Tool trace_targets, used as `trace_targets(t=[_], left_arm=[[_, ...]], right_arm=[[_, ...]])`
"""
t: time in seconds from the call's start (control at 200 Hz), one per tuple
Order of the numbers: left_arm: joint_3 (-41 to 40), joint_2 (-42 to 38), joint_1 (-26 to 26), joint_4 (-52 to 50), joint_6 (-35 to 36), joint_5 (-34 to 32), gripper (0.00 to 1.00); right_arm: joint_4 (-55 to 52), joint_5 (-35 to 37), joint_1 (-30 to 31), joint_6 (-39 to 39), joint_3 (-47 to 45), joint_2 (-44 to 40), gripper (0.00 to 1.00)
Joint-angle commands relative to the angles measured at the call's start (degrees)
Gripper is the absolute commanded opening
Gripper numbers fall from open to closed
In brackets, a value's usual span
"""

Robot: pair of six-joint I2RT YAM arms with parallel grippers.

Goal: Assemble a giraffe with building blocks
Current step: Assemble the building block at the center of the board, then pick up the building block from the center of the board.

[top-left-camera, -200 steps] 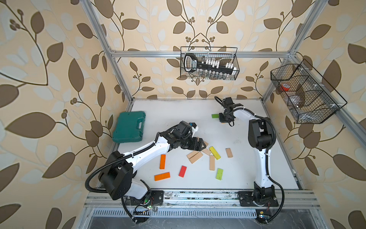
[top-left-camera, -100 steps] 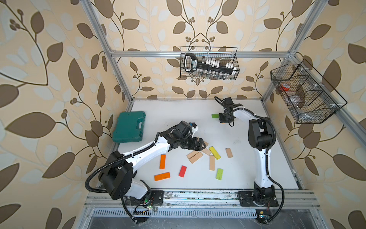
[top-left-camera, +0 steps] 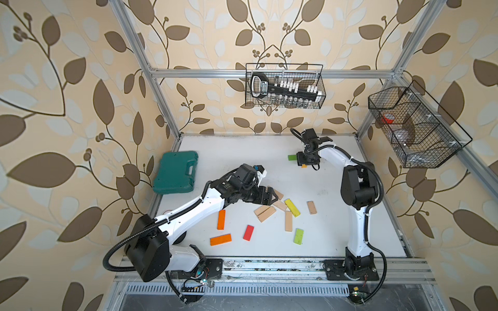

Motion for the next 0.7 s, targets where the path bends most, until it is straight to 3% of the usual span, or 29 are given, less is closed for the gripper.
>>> trace_targets(t=[0.0,0.175,0.35,0.6,0.695], left_arm=[[-0.17,-5.48,0.38,-5.85,0.09,-3.37,0.91],[-2.74,-12.14,0.25,-14.54,-2.10,-8.70,0.90],[-6.19,-16.75,0.21,-18.20,-4.81,-8.10,0.90],[-8.19,-20.70,-0.33,-18.94,-6.90,-6.76,0.89],[-8.19,-21.28,-0.40,-19.13,-7.14,-6.90,0.89]], right_arm=[[-2.29,3.36,2.92,2.66,-4.65,-11.64,0.66],[-1.57,6.49,11.33,6.69,-17.57,-25.00,0.66],[-1.09,7.23,21.46,14.01,-29.12,-33.95,0.66],[2.15,4.76,29.57,19.76,-40.47,-35.63,0.64],[4.53,4.10,29.73,20.04,-43.61,-35.90,0.57]])
